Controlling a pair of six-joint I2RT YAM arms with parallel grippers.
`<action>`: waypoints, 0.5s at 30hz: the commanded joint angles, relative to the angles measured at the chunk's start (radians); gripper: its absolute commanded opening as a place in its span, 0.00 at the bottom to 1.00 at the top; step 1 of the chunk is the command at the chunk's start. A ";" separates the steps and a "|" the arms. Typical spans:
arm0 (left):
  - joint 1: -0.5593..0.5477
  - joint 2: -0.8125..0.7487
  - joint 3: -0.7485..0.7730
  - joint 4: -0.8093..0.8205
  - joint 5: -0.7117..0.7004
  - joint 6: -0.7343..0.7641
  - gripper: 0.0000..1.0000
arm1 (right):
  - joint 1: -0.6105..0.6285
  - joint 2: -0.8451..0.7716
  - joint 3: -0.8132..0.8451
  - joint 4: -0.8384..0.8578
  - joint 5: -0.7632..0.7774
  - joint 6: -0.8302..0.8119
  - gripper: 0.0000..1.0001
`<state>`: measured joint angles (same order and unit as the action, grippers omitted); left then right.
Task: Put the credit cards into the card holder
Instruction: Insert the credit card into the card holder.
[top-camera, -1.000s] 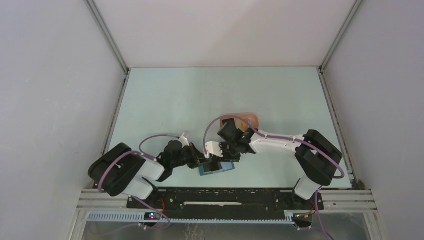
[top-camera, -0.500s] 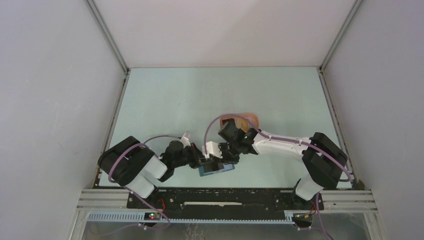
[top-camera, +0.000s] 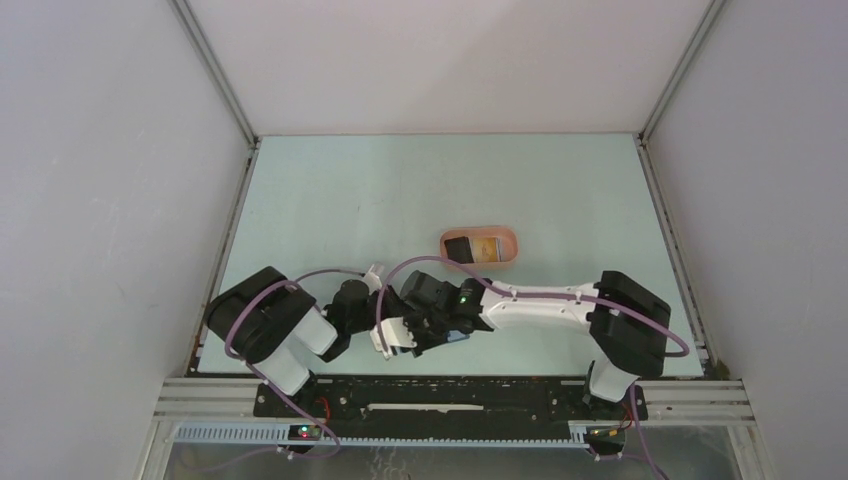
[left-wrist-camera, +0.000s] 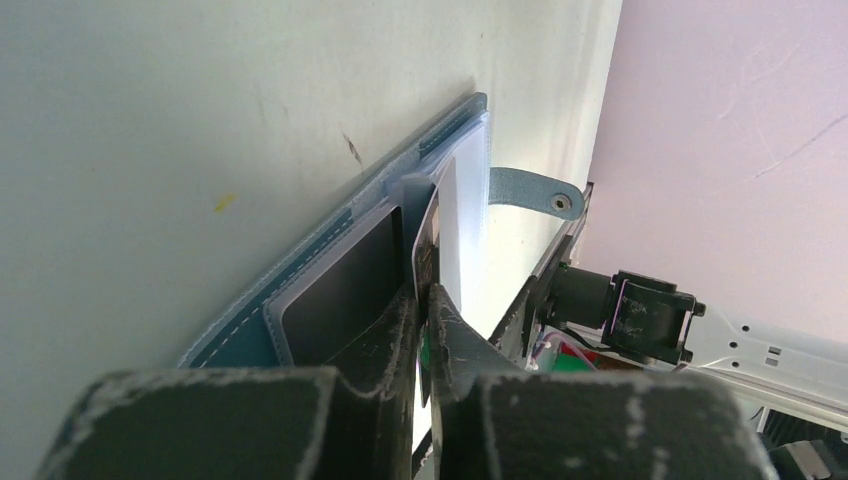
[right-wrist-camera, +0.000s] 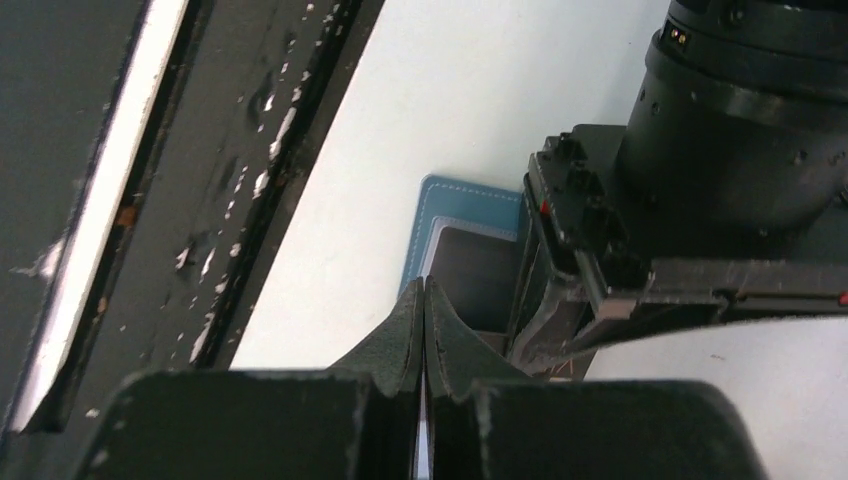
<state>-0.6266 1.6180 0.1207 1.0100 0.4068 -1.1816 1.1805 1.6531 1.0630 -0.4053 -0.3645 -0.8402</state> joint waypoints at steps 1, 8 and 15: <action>-0.006 0.028 0.007 -0.025 -0.011 0.015 0.11 | 0.027 0.061 0.047 0.050 0.091 -0.024 0.03; -0.006 0.054 0.012 0.001 0.000 0.013 0.14 | 0.032 0.119 0.048 0.062 0.193 -0.034 0.03; -0.006 0.072 0.016 0.011 0.003 0.015 0.19 | 0.004 0.113 0.028 0.048 0.230 -0.021 0.02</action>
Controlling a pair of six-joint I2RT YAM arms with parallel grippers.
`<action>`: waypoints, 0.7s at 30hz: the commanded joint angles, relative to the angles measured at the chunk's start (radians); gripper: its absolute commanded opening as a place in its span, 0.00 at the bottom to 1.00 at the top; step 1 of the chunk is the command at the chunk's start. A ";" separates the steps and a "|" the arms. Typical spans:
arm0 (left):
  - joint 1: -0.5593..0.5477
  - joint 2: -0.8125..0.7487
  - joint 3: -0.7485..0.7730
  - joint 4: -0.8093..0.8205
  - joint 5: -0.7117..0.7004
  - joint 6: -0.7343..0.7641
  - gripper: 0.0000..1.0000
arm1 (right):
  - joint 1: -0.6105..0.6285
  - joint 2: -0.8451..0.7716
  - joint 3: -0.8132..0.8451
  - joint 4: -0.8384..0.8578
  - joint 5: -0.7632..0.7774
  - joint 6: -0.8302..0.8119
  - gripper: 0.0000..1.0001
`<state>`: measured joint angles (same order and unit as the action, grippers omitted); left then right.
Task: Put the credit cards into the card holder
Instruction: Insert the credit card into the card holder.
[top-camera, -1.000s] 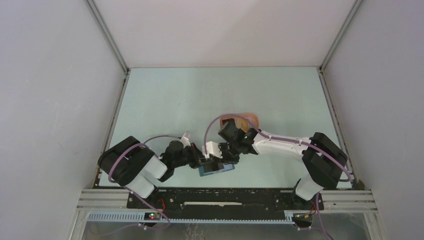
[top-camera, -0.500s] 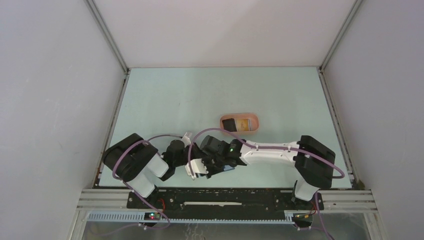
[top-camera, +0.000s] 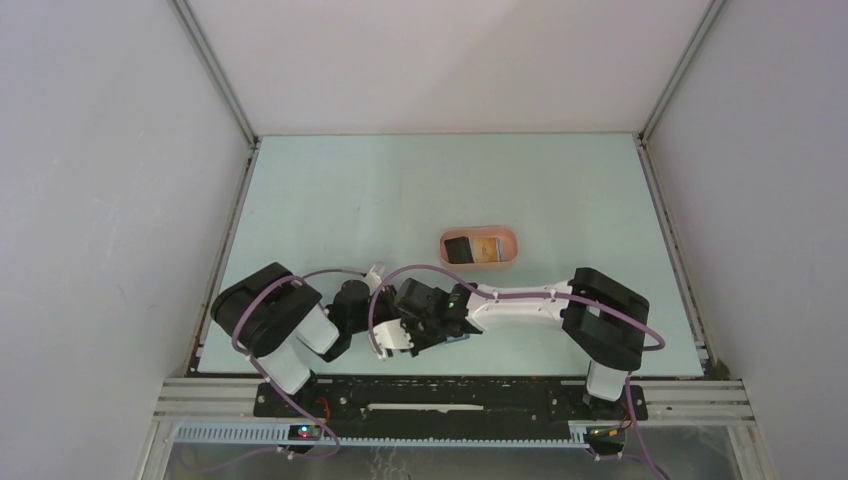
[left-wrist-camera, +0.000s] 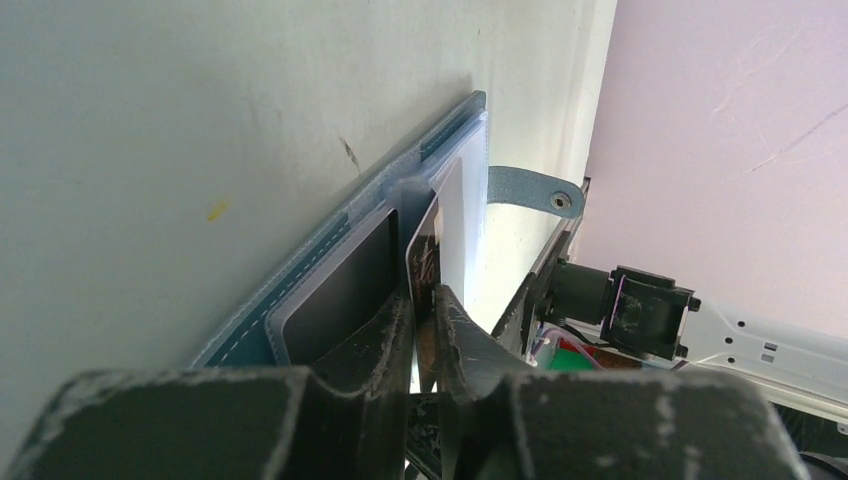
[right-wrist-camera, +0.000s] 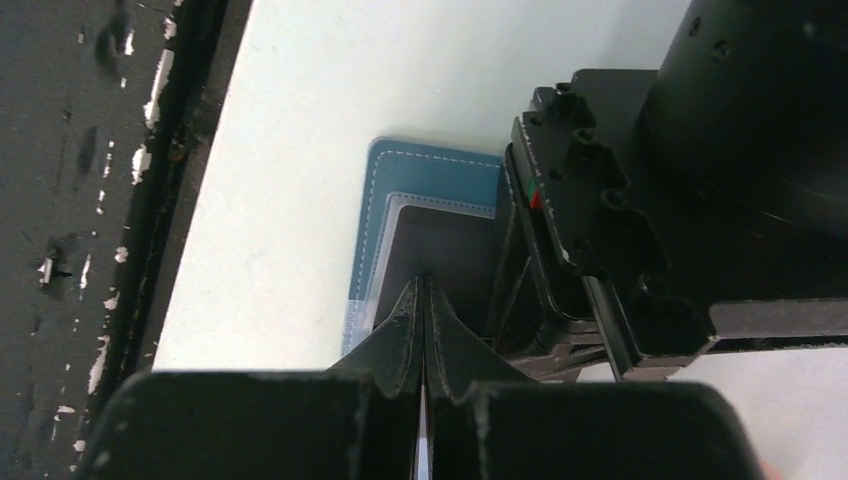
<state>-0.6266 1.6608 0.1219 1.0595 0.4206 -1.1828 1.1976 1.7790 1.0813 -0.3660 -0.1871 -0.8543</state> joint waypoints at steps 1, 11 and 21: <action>-0.007 0.034 0.014 -0.035 -0.011 0.015 0.20 | -0.016 -0.018 0.004 0.007 0.058 -0.008 0.03; -0.007 0.049 0.016 -0.023 -0.015 0.018 0.32 | -0.050 -0.085 -0.084 -0.004 0.100 0.008 0.02; -0.007 0.043 0.021 -0.029 -0.019 0.020 0.38 | -0.113 -0.150 -0.119 -0.020 0.077 0.047 0.03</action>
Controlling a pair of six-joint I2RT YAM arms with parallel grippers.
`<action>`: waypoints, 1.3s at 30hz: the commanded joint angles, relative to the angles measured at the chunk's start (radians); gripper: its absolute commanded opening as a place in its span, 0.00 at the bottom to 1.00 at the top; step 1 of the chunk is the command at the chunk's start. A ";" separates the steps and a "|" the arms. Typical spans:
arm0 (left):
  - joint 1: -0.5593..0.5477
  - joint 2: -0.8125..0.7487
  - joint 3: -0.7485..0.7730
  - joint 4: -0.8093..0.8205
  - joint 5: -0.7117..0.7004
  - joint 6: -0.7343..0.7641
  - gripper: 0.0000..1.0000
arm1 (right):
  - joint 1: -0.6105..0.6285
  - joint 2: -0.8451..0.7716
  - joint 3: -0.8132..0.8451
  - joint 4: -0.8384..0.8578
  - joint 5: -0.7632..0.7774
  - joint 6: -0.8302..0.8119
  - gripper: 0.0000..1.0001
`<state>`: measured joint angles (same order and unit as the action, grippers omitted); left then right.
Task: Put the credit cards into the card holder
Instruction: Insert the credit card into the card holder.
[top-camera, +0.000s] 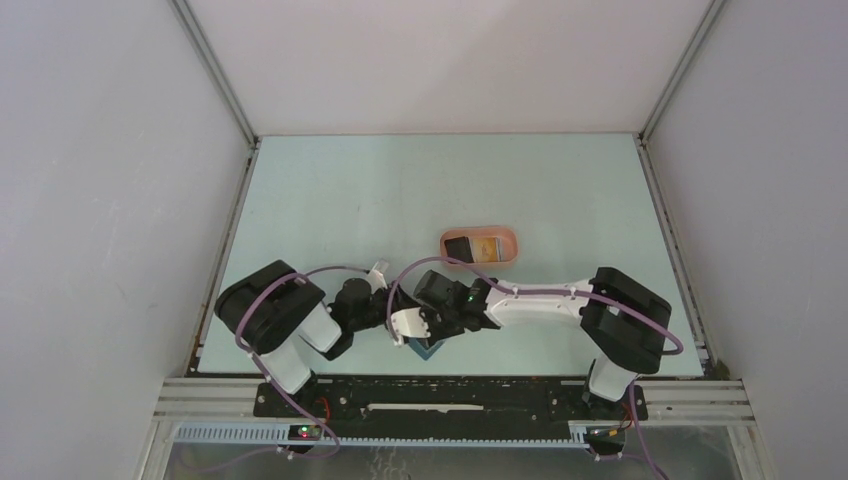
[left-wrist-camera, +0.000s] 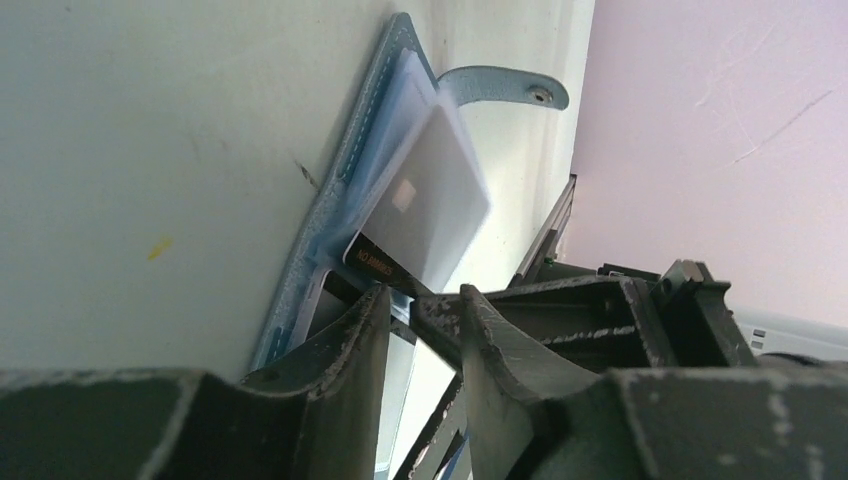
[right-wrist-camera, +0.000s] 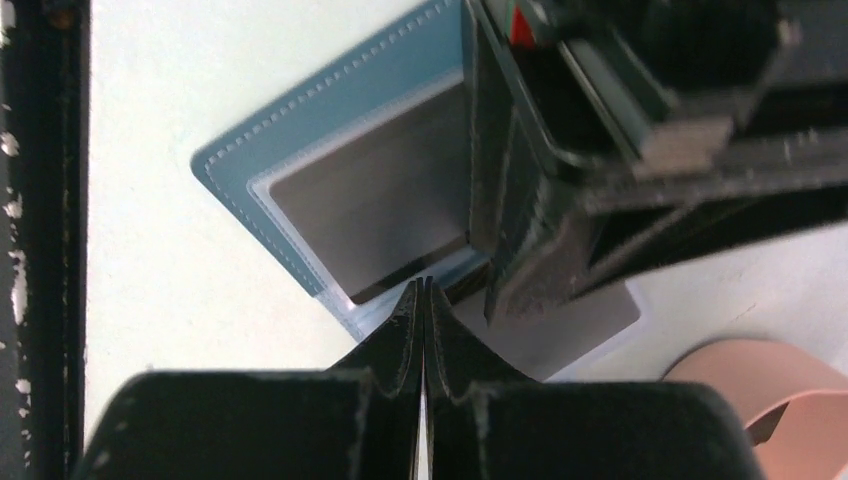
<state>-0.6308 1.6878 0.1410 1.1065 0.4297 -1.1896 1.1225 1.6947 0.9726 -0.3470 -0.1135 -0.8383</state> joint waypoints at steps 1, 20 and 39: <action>-0.002 0.014 0.003 -0.077 -0.029 0.028 0.39 | -0.043 -0.073 -0.011 -0.040 -0.006 0.035 0.03; -0.001 -0.333 0.051 -0.505 -0.113 0.172 0.41 | -0.380 -0.079 0.132 -0.222 -0.607 0.383 0.40; -0.003 -0.310 0.144 -0.580 -0.105 0.222 0.22 | -0.500 0.151 0.210 -0.197 -0.589 0.641 0.41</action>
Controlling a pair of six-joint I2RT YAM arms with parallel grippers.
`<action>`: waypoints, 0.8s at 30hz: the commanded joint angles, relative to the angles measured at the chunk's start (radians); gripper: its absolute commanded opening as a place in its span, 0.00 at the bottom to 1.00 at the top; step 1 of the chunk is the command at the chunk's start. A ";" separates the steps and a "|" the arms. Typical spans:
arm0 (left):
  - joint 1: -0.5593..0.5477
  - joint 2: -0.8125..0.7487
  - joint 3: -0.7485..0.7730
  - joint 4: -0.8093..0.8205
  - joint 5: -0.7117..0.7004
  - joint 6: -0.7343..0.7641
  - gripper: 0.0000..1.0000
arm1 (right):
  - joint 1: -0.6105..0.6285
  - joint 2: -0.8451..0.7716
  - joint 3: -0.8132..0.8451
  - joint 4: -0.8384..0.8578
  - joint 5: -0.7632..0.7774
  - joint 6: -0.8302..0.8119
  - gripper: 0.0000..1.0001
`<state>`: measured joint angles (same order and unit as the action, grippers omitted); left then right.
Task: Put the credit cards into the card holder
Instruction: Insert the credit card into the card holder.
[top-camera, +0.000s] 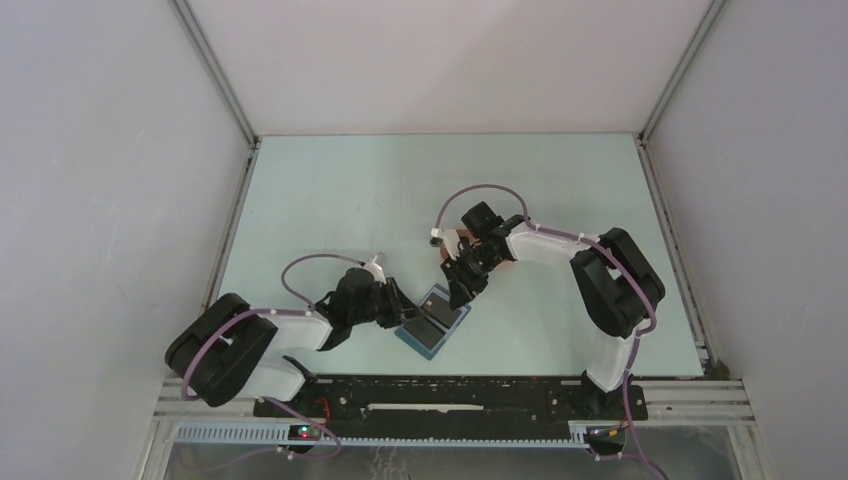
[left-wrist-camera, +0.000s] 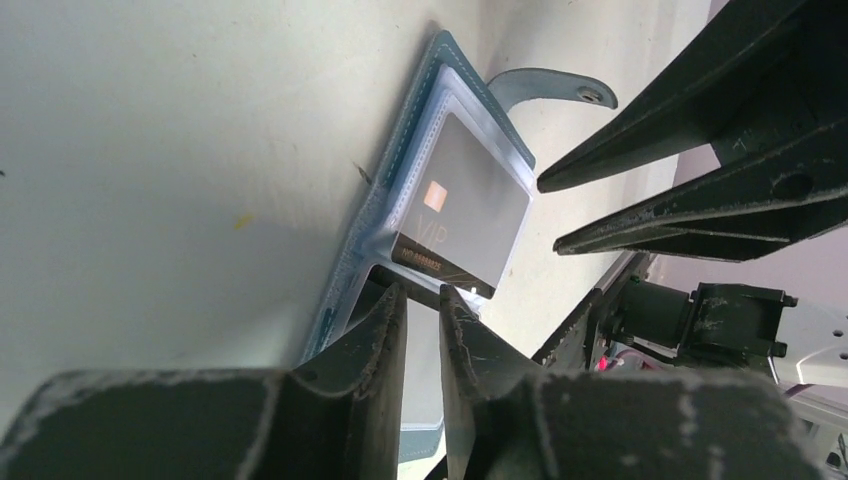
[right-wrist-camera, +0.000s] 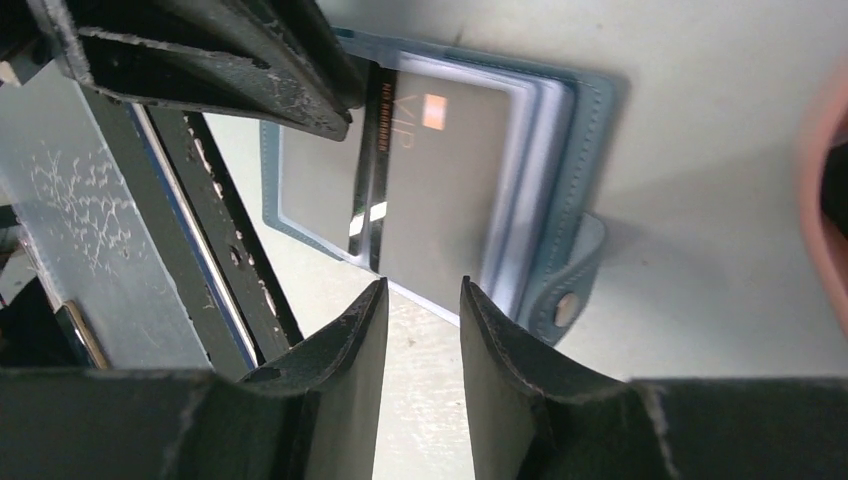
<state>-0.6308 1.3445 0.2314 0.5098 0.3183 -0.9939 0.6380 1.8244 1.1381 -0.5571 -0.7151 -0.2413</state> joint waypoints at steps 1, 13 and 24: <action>-0.003 0.044 0.058 0.021 0.010 0.026 0.22 | -0.018 0.030 0.049 0.010 0.014 0.045 0.41; -0.003 0.126 0.097 0.047 0.015 0.038 0.21 | -0.036 0.070 0.059 -0.007 0.057 0.043 0.45; 0.002 0.162 0.137 0.047 0.020 0.064 0.21 | -0.059 0.043 0.058 -0.033 -0.131 0.074 0.33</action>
<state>-0.6308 1.4937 0.3218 0.5552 0.3435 -0.9752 0.5930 1.8870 1.1702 -0.5774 -0.7414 -0.1982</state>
